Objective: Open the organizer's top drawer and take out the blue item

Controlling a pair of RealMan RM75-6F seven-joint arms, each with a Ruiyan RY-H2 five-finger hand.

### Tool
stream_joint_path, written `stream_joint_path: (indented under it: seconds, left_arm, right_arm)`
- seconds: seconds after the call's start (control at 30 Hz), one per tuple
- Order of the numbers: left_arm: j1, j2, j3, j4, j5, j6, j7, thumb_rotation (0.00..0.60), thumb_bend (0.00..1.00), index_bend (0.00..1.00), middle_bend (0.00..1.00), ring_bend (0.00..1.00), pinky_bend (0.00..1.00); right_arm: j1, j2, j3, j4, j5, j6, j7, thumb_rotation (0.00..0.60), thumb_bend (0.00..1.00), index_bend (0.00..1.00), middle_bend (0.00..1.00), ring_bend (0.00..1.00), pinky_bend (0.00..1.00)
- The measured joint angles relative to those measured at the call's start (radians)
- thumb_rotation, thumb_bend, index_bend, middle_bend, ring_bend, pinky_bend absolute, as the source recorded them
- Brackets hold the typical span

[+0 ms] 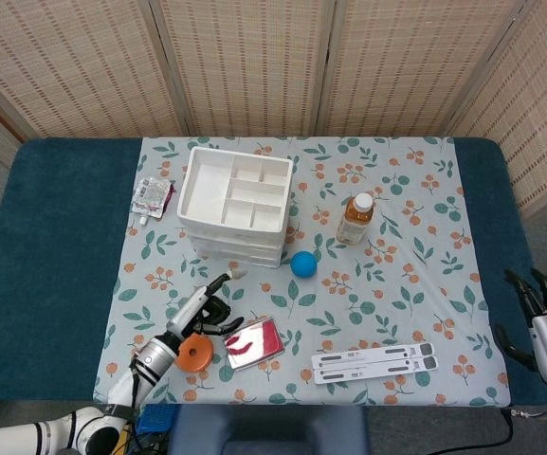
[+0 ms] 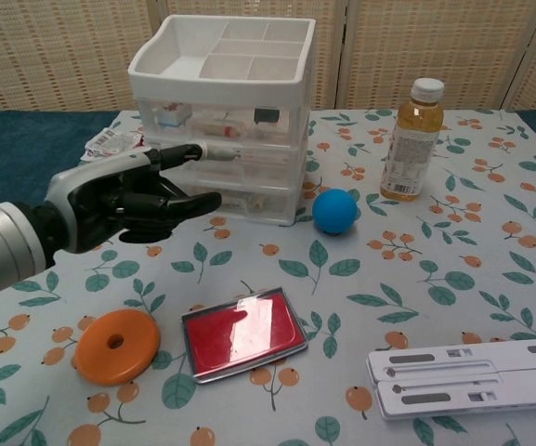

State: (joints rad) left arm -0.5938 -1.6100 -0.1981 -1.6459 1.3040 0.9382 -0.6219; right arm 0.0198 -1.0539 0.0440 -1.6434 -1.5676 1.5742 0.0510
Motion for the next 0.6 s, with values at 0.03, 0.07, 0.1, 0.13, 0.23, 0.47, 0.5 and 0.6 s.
stream_joint_path:
  seconds: [0.03,0.07,0.1,0.13,0.23,0.47,0.5,0.6]
  left_arm:
    - [-0.002,-0.014,-0.008,0.001,-0.016,-0.006,-0.021,0.600,0.27,0.11,0.95,1.00,1.00]
    - [-0.005,-0.030,-0.018,0.002,-0.035,-0.015,-0.047,0.600,0.27,0.11,0.95,1.00,1.00]
    - [-0.007,-0.041,-0.025,0.003,-0.047,-0.021,-0.067,0.600,0.27,0.11,0.95,1.00,1.00]
    - [-0.008,-0.050,-0.032,0.004,-0.057,-0.028,-0.087,0.600,0.27,0.10,0.95,1.00,1.00]
    - [-0.014,-0.075,-0.056,0.009,-0.095,-0.059,-0.155,0.600,0.27,0.09,0.95,1.00,1.00]
    - [-0.030,-0.139,-0.121,0.047,-0.180,-0.091,-0.199,0.600,0.27,0.09,0.95,1.00,1.00]
    - [-0.031,-0.142,-0.127,0.050,-0.189,-0.093,-0.201,0.600,0.27,0.09,0.95,1.00,1.00]
    - [-0.032,-0.150,-0.150,0.061,-0.225,-0.097,-0.203,0.600,0.27,0.09,0.95,1.00,1.00]
  right_arm:
    - [-0.001,-0.001,0.000,0.000,0.001,0.000,-0.001,0.600,0.40,0.05,0.19,0.08,0.10]
    - [-0.001,-0.002,0.000,0.000,0.002,0.000,-0.001,0.600,0.40,0.05,0.19,0.08,0.10]
    - [-0.001,-0.002,0.000,0.000,0.002,-0.001,-0.002,0.600,0.40,0.05,0.19,0.08,0.10]
    - [-0.001,-0.002,-0.001,-0.001,0.002,-0.002,-0.003,0.600,0.40,0.05,0.19,0.08,0.10]
    - [-0.001,-0.002,0.000,-0.002,0.001,-0.004,-0.006,0.600,0.40,0.05,0.19,0.08,0.10]
    - [-0.002,-0.001,0.001,-0.007,0.005,-0.004,-0.011,0.600,0.40,0.05,0.19,0.08,0.10]
    - [-0.003,-0.001,0.002,-0.008,0.005,-0.003,-0.011,0.600,0.40,0.05,0.19,0.08,0.10]
    - [-0.005,0.000,0.002,-0.009,0.007,-0.001,-0.012,0.600,0.40,0.05,0.19,0.08,0.10]
